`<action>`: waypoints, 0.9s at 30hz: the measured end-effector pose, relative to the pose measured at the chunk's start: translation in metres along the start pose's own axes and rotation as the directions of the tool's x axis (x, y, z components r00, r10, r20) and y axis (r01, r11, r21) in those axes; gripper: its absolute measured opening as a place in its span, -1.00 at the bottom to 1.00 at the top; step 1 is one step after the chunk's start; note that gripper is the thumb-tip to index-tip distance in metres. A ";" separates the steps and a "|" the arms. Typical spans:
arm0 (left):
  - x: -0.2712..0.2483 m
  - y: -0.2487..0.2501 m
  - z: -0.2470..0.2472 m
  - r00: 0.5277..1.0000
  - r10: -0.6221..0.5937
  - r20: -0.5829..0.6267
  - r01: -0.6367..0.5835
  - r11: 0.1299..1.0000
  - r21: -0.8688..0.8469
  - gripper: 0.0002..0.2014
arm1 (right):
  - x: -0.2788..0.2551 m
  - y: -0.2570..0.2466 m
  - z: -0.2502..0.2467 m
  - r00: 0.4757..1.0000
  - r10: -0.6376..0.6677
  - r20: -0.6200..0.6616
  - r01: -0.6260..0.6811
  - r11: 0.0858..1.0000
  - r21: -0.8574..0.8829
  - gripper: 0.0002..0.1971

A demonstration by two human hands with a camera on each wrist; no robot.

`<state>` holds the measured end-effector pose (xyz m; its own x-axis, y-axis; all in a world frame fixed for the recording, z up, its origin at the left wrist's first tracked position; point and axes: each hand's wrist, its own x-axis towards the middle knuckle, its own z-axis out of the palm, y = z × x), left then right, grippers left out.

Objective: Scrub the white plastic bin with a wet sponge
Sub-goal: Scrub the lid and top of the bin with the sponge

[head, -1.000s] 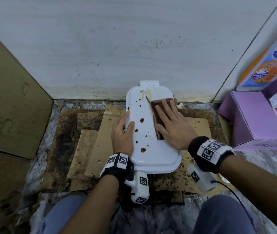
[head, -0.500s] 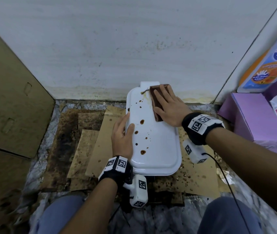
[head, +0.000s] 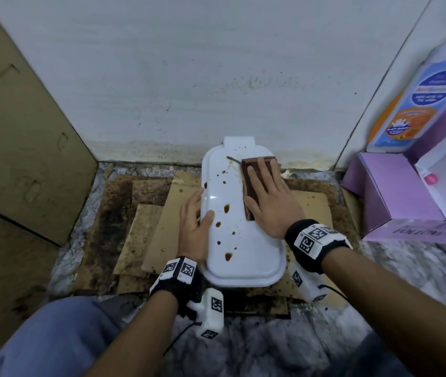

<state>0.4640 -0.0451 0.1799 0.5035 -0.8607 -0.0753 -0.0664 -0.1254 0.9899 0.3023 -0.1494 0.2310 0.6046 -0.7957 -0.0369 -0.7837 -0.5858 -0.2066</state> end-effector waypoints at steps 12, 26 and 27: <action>0.021 0.014 0.029 0.977 -0.157 -0.144 0.145 0.985 -0.089 -0.49 | -0.004 0.011 0.011 0.999 0.028 0.037 -0.027 0.999 -0.036 -0.26; 0.077 0.001 0.028 0.950 -0.299 -0.093 0.258 0.917 -0.305 -0.45 | 0.064 0.031 -0.006 0.977 -0.073 0.199 0.094 0.991 -0.099 -0.34; 0.075 0.002 0.028 0.948 -0.307 -0.085 0.264 0.906 -0.332 -0.48 | 0.059 0.031 -0.004 0.978 -0.083 0.193 0.102 0.991 -0.090 -0.33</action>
<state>0.4778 -0.1238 0.1733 0.5709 -0.7352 -0.3653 0.3586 -0.1770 0.9166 0.3135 -0.2149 0.2264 0.6835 -0.6998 -0.2077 -0.7278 -0.6751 -0.1208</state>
